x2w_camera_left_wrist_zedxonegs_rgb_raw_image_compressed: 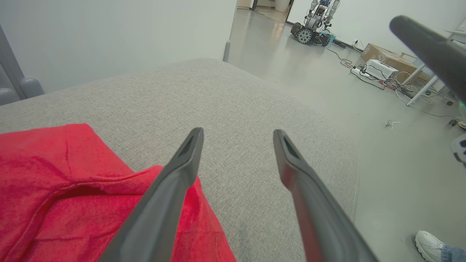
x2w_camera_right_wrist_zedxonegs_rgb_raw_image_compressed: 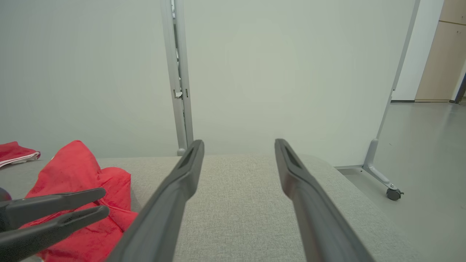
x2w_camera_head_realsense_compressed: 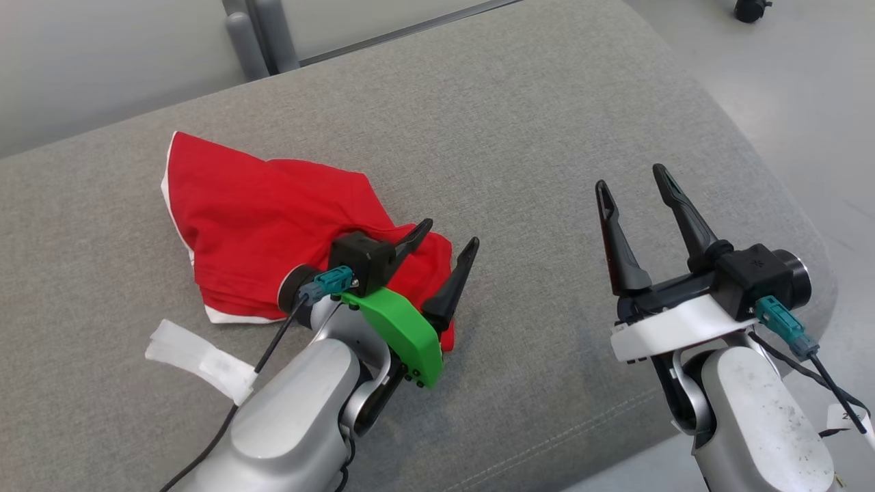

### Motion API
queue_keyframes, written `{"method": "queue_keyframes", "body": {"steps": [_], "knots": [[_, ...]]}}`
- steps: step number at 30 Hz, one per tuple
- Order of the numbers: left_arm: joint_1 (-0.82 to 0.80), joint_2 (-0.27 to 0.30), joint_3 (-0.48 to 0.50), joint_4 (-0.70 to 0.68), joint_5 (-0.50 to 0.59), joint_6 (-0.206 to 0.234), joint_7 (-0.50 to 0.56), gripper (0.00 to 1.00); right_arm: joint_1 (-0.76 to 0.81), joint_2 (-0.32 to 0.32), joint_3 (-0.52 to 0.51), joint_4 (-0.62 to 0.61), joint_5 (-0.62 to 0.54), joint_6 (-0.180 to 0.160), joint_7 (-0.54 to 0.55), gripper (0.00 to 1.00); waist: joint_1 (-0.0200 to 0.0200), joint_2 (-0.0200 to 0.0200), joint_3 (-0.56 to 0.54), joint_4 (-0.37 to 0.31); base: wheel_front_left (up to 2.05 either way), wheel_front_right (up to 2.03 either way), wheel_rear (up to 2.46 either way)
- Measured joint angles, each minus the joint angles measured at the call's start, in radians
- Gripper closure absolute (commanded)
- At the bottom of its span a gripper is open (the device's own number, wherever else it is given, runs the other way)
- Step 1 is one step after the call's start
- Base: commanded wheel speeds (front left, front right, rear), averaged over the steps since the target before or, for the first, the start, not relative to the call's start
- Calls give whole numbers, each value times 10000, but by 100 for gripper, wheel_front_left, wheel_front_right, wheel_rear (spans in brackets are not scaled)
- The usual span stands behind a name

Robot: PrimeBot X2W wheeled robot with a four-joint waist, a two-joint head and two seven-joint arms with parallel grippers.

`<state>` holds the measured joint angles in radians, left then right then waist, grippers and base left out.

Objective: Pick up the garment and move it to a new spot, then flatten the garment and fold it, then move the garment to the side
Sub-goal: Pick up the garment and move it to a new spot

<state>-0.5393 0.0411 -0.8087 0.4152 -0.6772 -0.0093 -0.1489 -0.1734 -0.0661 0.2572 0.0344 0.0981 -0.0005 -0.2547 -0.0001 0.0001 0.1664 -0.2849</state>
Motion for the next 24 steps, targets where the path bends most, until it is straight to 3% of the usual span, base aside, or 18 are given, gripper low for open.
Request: {"method": "queue_keyframes", "body": {"steps": [8,24], "knots": [[-200,6,272,372,777,119,-554,0,19,-27,-38,73,-2,10,0,0,0,0,-90,565,0,0,0],[836,667,1831,1812,100,934,-823,0,180,-48,267,389,-19,320,2,0,0,0,-493,2116,0,0,0]]}}
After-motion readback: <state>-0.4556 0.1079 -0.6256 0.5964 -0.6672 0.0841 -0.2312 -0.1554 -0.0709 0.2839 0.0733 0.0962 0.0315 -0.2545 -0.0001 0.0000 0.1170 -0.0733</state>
